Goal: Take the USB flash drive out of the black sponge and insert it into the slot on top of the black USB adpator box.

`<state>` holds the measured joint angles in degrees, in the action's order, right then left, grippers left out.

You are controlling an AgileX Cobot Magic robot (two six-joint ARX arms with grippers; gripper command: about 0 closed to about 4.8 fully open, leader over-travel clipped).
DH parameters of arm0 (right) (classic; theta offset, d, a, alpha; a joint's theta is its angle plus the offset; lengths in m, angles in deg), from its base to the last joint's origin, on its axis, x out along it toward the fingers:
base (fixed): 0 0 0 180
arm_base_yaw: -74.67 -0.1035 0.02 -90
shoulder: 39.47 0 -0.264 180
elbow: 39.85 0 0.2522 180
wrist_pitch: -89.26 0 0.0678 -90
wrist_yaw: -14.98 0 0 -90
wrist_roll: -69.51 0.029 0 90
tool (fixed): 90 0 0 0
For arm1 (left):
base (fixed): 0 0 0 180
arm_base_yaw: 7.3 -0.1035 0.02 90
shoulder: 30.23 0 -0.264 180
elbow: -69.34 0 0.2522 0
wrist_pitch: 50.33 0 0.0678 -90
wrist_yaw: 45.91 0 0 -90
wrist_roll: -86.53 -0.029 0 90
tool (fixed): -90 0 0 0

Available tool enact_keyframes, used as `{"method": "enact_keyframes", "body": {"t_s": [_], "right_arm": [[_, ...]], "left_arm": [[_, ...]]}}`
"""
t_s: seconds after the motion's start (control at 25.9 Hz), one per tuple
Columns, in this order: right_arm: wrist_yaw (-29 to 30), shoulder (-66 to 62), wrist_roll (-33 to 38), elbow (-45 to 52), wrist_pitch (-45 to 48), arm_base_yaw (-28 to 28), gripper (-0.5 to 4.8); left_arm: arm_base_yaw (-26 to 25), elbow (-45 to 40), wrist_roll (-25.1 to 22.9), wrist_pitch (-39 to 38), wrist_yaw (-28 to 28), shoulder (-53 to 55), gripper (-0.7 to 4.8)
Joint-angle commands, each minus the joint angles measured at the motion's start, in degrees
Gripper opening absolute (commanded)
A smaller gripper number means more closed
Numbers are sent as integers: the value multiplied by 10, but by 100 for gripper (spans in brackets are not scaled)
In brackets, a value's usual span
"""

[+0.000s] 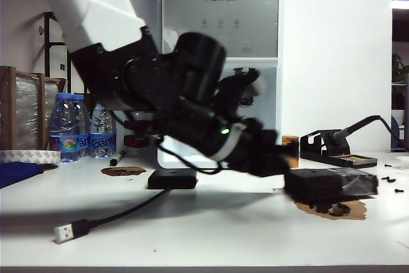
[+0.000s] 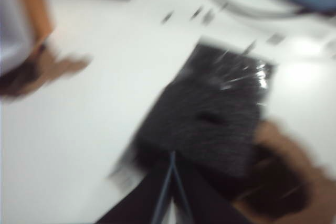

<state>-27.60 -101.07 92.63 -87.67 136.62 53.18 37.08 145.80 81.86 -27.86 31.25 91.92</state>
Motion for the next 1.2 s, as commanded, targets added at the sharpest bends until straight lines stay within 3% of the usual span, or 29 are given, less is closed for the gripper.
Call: {"method": "enact_keyframes", "body": {"t_s": [0.04, 0.15, 0.19, 0.23, 0.35, 0.58, 0.73, 0.93, 0.96, 1.08, 1.16, 1.2], "right_arm": [[6, 16, 2, -3, -24, 2, -3], [6, 25, 1, -3, -23, 2, -3], [6, 26, 0, -3, -23, 2, -3], [6, 26, 0, -3, -23, 2, -3], [6, 33, 1, -3, -23, 2, -3], [6, 77, 9, -7, -24, 2, -3], [8, 100, 9, -15, -68, 2, -3], [122, 79, -59, -58, -201, 2, -3], [154, 50, -88, -84, -230, 2, -3], [221, -44, -125, -149, -228, 2, -3], [297, -126, -165, -206, -228, 2, -3], [322, -176, -183, -236, -228, 2, -3]], "left_arm": [[21, 3, 7, 15, -2, -3, -4], [35, 3, 11, 20, 3, -3, -4], [37, 2, 5, 17, 25, -4, -4], [33, 2, -14, -5, 97, -16, -4], [12, 2, -40, -18, 214, -43, -4], [-49, 2, -39, -21, 292, -126, -4], [-86, 1, -42, -75, 365, -179, -4], [-145, -8, -42, -142, 423, -252, -4], [-181, -17, -42, -149, 435, -289, -4], [-250, -26, -35, -150, 429, -355, -4], [-296, -28, 10, -171, 328, -406, -4], [-345, -28, 76, -223, 98, -447, -4]]}}
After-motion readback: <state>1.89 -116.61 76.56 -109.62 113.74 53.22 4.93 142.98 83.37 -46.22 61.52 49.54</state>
